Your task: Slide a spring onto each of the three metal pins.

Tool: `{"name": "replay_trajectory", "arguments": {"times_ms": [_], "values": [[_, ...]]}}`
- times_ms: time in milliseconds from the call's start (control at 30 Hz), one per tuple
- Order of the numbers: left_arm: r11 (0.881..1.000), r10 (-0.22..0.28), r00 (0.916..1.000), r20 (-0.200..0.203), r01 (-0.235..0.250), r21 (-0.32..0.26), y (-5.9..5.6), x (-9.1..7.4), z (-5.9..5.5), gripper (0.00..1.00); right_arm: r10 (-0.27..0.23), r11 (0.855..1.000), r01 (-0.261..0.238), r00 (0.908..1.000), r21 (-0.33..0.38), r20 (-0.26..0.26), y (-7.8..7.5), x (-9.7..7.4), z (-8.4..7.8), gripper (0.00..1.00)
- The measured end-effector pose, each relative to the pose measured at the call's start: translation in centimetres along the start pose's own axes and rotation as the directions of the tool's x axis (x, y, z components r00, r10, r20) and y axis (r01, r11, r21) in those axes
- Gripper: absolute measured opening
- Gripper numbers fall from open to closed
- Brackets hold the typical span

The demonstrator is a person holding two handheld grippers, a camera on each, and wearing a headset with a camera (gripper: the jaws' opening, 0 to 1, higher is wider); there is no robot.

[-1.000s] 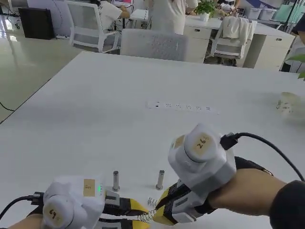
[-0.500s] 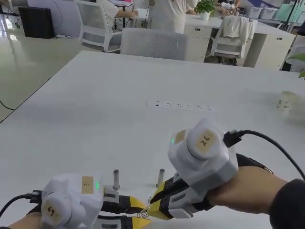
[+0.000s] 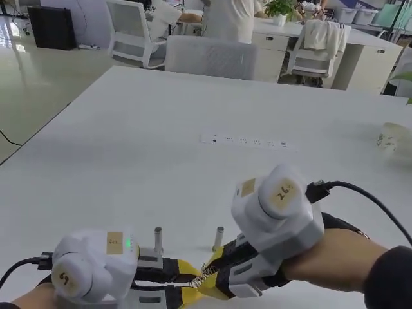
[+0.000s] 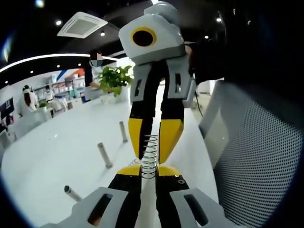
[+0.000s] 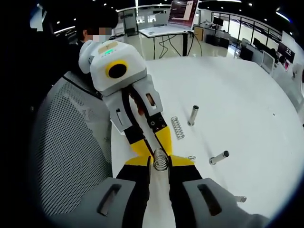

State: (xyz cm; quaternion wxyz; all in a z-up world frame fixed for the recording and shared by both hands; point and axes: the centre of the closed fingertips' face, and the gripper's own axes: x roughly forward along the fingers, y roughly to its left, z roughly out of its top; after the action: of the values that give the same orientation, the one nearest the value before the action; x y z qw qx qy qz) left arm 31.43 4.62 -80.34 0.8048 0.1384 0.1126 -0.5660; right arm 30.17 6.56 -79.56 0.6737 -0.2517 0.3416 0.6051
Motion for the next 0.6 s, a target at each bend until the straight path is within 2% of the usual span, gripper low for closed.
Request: {"name": "replay_trajectory", "arguments": {"times_ms": [367, 500, 600], "values": [[1.0, 0.003, 0.9998, 0.021, -0.002, -0.011, 0.0, -0.06, 0.39, 0.03, 0.009, 0.999, -0.009, 0.9999, 0.043, 0.008, -0.12, -0.1, 0.1, 0.08], [1.0, 0.006, 0.9997, 0.025, -0.006, -0.013, 0.03, -0.05, 0.42, 0.03, 0.002, 0.999, -0.002, 1.0, 0.034, -0.002, -0.15, -0.09, 0.13, 0.08], [1.0, 0.012, 0.9997, 0.02, -0.011, -0.022, 0.17, -0.11, 0.3, 0.07, -0.005, 0.999, 0.005, 1.0, 0.034, -0.004, -0.34, -0.22, 0.21, 0.08]]}}
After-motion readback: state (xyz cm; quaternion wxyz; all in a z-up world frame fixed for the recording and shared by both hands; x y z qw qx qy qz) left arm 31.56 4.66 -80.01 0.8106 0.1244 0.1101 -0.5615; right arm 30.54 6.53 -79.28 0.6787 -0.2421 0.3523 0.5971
